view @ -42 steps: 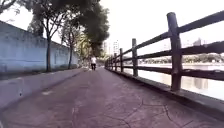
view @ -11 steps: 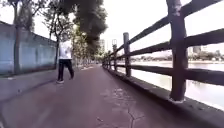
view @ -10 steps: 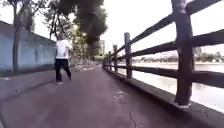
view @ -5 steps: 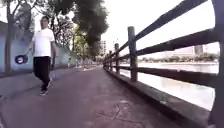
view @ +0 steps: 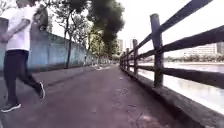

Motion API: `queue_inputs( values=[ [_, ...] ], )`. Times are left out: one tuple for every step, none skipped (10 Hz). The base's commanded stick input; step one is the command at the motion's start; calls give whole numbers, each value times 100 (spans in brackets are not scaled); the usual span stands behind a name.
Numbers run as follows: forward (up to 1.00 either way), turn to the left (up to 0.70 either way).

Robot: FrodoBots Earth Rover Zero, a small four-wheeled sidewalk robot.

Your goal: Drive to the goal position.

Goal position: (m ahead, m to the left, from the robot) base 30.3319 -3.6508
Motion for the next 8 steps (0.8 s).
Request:
queue_inputs(
  values=[
    [100, 1],
    [100, 1],
    [100, 1],
    [100, 1],
    [100, 1],
    [100, 1],
    [100, 1],
    [100, 1]
  ],
)
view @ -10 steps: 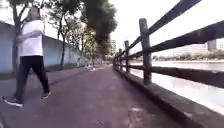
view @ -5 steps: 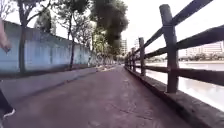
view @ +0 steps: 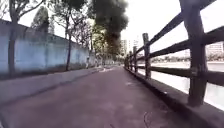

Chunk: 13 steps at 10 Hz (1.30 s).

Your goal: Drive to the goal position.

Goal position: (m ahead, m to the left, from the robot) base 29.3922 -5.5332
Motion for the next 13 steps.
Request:
queue_inputs(
  values=[
    [100, 1],
    [100, 1],
    [100, 1],
    [100, 1],
    [100, 1],
    [100, 1],
    [100, 1],
    [100, 1],
    [100, 1],
    [100, 1],
    [100, 1],
    [100, 1],
    [100, 1]
  ],
)
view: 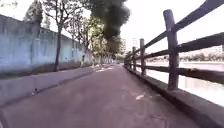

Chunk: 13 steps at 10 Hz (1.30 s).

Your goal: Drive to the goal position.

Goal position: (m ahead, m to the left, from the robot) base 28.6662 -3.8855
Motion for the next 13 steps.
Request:
queue_inputs(
  values=[
    [100, 1],
    [100, 1],
    [100, 1],
    [100, 1],
    [100, 1],
    [100, 1],
    [100, 1],
    [100, 1],
    [100, 1],
    [100, 1],
    [100, 1],
    [100, 1],
    [100, 1]
  ],
)
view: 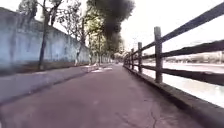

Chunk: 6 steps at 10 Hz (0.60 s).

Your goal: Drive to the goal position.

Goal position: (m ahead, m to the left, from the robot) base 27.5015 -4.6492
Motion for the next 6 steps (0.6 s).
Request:
queue_inputs(
  values=[
    [100, 1],
    [100, 1],
    [100, 1],
    [100, 1],
    [100, 1],
    [100, 1]
  ],
)
